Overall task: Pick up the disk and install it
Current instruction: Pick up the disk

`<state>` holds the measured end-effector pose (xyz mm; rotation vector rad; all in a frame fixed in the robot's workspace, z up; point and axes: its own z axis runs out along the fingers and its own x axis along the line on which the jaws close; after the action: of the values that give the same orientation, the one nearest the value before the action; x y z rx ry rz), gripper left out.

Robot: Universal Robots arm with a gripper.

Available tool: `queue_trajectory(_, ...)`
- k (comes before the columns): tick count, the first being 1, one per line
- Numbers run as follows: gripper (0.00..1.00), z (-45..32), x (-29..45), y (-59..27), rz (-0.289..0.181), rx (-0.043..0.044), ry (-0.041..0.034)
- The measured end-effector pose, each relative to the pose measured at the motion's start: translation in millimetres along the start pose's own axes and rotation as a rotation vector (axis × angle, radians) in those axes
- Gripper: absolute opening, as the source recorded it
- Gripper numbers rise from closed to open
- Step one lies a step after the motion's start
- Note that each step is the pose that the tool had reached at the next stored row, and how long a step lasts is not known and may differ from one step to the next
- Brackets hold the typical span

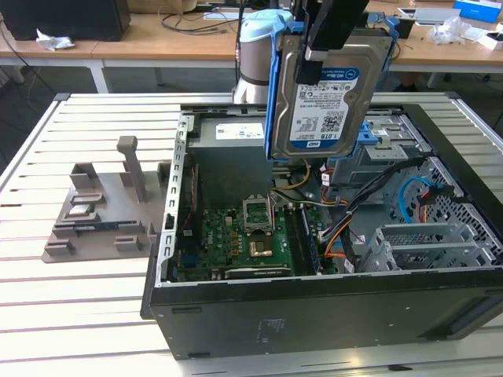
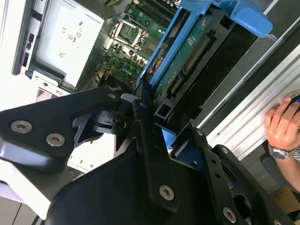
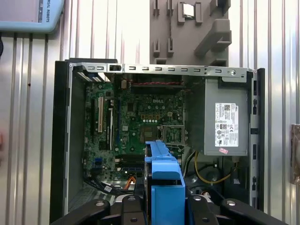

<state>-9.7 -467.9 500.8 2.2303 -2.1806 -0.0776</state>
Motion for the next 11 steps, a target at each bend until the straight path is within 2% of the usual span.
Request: queue_trajectory(11,0.37,0.0,11.2,-1.1,0.000,0.0000,0.0000)
